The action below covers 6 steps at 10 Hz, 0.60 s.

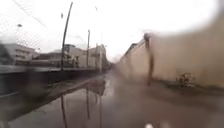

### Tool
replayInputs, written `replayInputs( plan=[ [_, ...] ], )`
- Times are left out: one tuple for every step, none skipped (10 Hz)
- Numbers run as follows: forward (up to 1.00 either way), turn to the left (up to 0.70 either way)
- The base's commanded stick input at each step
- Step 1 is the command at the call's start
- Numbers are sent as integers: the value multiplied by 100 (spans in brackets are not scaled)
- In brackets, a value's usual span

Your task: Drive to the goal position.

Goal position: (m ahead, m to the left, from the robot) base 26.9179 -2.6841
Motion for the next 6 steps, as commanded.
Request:
replayInputs(
  plan=[
    [50, 4],
    [50, 4],
    [50, 4],
    [50, 4],
    [50, 4],
    [50, 4]
  ],
)
